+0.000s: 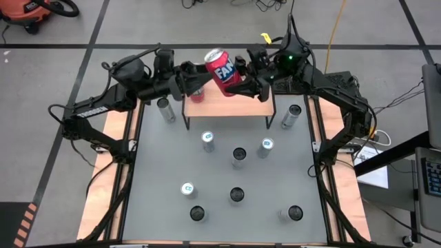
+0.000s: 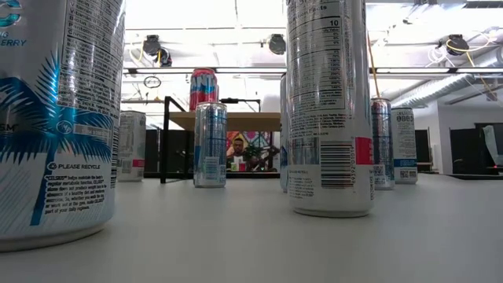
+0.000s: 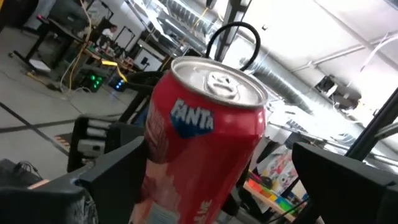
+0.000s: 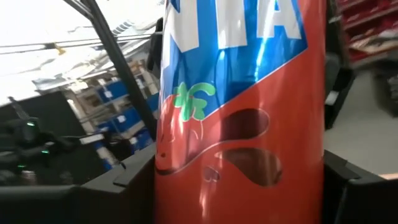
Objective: Place canned beverage on shelf
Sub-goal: Put the red soda can on the shelf aligned with the other red soda cans
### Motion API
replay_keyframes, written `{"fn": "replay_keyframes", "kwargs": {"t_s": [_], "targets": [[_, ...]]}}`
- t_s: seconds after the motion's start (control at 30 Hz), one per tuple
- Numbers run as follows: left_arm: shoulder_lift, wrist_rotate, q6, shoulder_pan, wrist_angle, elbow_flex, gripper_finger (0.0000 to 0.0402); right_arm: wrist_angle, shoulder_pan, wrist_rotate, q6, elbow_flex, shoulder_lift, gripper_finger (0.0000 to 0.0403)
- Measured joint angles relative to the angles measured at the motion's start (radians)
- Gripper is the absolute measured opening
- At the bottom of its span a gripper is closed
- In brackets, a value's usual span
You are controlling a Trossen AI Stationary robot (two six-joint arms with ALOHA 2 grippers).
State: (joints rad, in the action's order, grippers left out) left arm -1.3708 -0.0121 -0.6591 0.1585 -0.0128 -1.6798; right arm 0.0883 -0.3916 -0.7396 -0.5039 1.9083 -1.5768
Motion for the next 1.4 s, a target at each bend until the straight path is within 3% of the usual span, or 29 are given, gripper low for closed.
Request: {"fn": "replay_keyframes", "kwargs": {"t_s": [0.47,0.7,0.83,0.9,1.13,1.4], "targets": [[0.029,0.125,0.056,-0.002,-0.031,0.0,0.0396,0.04,-0.002,0.068,0.146,0.0,0.038,0.026],[0.048,0.311,0.247,-0.002,-0.02,-0.037,0.0396,0.233,0.016,0.294,0.342,0.0,0.103,0.026],[0.038,0.401,0.355,0.0,0.012,-0.059,0.0396,0.319,0.044,0.437,0.358,0.0,0.108,0.026],[0.036,0.393,0.339,0.014,-0.003,-0.06,0.0396,0.343,0.061,0.488,0.357,0.0,0.104,0.026],[0.036,0.223,0.2,0.072,-0.136,-0.061,0.0396,0.354,0.115,0.61,0.37,0.0,0.074,0.026],[0.035,0.044,0.208,0.14,-0.289,-0.088,0.0396,0.366,0.198,0.826,0.49,0.0,0.046,0.026]]}}
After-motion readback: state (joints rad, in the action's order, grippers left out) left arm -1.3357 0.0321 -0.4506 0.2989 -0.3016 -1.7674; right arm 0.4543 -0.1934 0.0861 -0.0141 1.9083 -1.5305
